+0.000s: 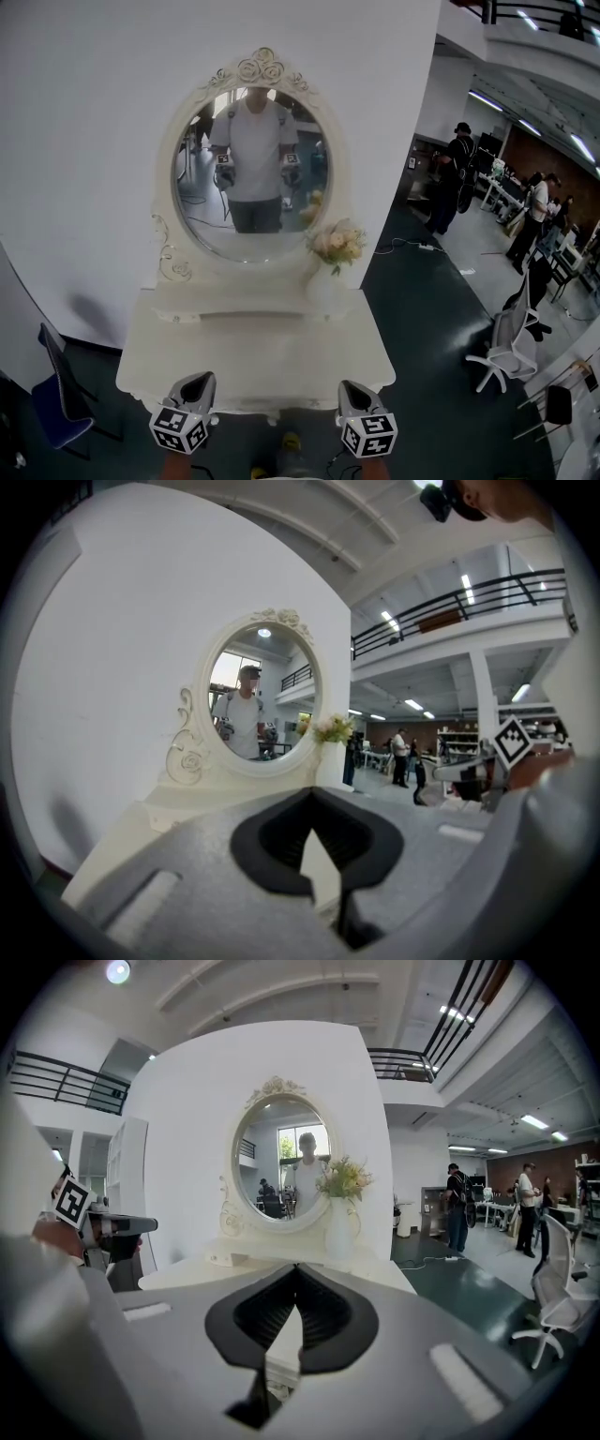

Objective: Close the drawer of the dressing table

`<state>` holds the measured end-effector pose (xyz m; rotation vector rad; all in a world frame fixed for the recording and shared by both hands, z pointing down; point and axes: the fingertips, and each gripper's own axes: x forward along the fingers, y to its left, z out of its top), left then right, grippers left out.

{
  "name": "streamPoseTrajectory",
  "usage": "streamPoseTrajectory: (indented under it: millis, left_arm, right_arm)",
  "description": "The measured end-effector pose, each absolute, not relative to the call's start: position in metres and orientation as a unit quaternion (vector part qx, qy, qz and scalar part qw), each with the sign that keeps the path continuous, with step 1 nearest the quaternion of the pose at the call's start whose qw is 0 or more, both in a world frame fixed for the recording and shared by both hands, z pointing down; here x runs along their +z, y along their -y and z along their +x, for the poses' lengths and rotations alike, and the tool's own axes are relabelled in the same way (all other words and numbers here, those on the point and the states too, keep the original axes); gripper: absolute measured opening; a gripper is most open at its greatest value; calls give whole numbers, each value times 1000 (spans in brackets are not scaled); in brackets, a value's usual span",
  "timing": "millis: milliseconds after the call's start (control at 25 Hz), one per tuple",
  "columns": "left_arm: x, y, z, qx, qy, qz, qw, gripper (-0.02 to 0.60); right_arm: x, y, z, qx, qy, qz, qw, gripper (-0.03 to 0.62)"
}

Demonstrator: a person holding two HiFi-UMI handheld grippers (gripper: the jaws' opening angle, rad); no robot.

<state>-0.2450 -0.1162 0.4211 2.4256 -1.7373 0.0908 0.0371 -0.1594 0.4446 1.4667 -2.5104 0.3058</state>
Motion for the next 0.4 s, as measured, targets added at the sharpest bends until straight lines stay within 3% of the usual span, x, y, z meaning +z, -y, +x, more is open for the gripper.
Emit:
streamPoseTrajectory:
  millis: [400]
  left_arm:
    - [420,113,-237,32,578,812,78,-2]
  right_arm:
    - [443,158,45,109,853,499,105,2]
